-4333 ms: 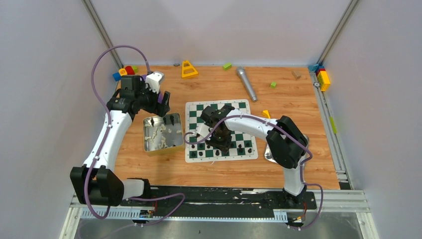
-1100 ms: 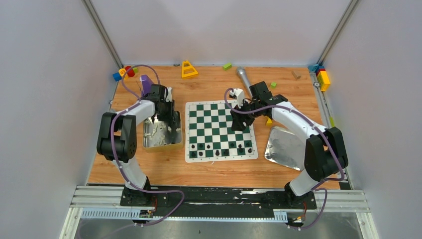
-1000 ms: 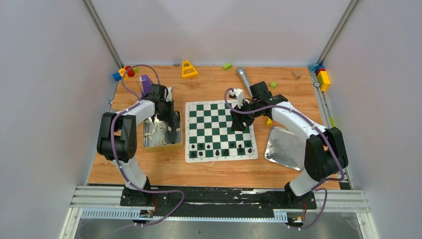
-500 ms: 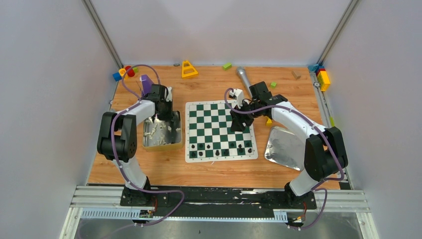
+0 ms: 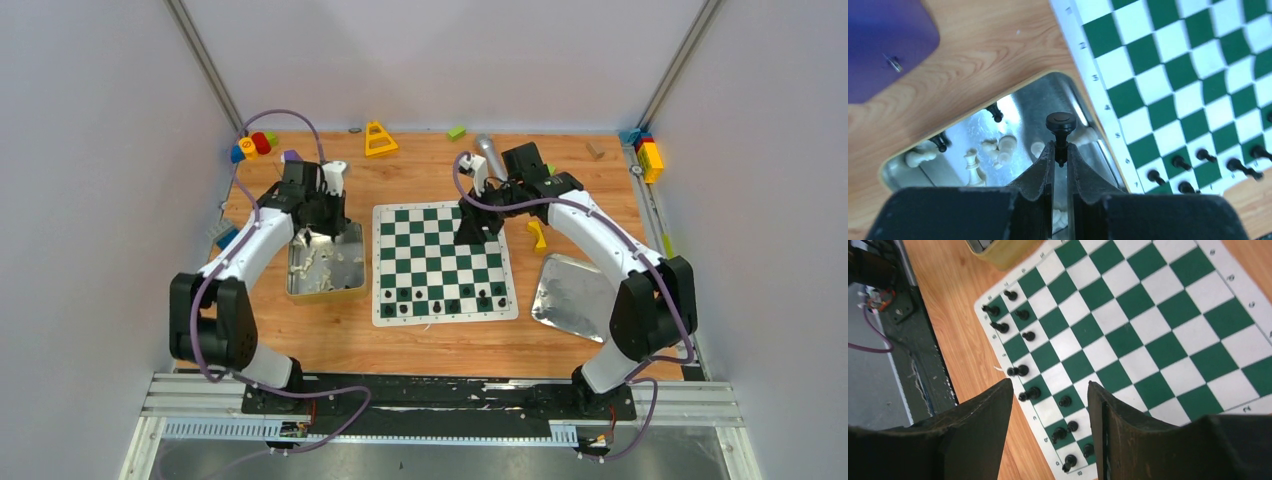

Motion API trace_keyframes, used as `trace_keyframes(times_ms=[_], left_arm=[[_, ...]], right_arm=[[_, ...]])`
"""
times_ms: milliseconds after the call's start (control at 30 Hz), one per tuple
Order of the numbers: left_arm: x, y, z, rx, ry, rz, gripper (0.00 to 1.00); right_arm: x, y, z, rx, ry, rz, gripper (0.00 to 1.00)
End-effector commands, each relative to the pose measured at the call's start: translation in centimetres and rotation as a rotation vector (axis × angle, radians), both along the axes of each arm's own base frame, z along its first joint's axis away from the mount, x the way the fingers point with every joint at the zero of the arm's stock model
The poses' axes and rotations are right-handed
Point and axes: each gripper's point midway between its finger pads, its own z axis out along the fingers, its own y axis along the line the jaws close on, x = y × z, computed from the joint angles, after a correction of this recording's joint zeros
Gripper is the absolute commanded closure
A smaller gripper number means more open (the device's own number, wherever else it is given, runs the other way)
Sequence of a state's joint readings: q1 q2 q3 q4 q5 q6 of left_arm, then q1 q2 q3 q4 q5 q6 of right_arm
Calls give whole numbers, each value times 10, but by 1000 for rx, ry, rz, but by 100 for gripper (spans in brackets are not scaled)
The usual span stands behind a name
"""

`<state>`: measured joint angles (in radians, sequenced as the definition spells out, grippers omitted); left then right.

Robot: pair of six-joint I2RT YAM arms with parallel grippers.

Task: Set up the chess pieces on the board
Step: Pick up the chess piece from the storage box, then adjust the chess piece.

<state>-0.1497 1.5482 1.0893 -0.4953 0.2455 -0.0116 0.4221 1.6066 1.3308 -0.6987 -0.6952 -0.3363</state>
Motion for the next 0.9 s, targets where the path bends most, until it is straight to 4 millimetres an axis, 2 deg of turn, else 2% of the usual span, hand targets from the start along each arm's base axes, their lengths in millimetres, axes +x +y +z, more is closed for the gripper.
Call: trace_keyframes(times_ms=[0, 33, 67, 100, 133, 200, 300, 400, 633, 867], left_arm=[[-17, -30, 73, -33, -210, -289, 90], [-25, -35, 85, -30, -249, -346, 89], [-35, -51, 97, -51, -283, -417, 89], [-42, -57, 100, -41, -297, -475, 88], [-52, -72, 107, -49, -320, -540, 88], [-64, -91, 111, -34, -341, -633, 88], [-73, -109, 111, -31, -342, -702, 88], [-81, -130, 113, -26, -350, -767, 89], [-86, -159, 113, -11, -361, -836, 89], [-85, -167, 111, -17, -358, -836, 89]], right_arm=[[9, 25, 41, 151, 23, 38, 42], [10, 30, 46, 174, 33, 44, 42], [12, 34, 51, 197, 45, 53, 42], [13, 38, 54, 218, 60, 64, 41], [14, 42, 58, 238, 75, 77, 41], [16, 51, 66, 286, 117, 107, 41], [12, 62, 74, 353, 201, 158, 39], [10, 68, 75, 386, 269, 181, 37], [-2, 81, 60, 386, 333, 216, 35], [-9, 90, 46, 365, 364, 232, 38]])
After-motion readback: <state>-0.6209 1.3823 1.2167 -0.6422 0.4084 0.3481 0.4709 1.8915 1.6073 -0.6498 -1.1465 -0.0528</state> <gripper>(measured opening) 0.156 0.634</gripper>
